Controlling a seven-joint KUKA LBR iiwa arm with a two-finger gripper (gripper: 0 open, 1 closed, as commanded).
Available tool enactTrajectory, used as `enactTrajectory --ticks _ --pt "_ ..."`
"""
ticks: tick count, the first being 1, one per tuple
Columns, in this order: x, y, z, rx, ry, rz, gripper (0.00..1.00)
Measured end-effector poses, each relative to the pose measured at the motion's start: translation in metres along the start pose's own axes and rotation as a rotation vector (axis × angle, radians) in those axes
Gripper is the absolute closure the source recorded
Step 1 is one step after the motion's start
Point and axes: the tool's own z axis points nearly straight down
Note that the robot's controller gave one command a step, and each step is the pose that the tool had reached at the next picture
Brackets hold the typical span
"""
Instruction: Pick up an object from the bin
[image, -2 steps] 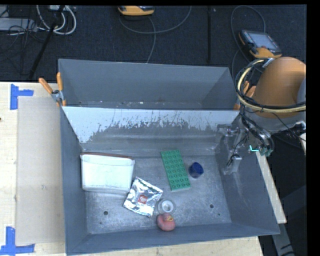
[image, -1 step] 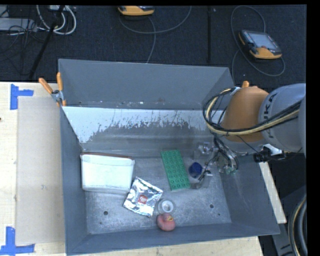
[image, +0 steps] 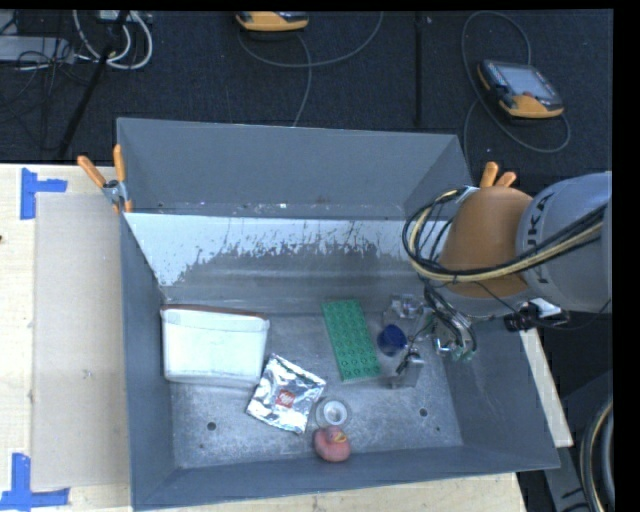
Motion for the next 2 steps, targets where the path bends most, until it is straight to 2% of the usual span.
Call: enactTrajectory --ticks 1,2 --pt "-0.0009 0.0001 -0.0008 0.001 -0.003 -0.003 1.0" --pt "-0.0008 0.0004 -0.0006 0.001 -0.002 -0.004 0.0"
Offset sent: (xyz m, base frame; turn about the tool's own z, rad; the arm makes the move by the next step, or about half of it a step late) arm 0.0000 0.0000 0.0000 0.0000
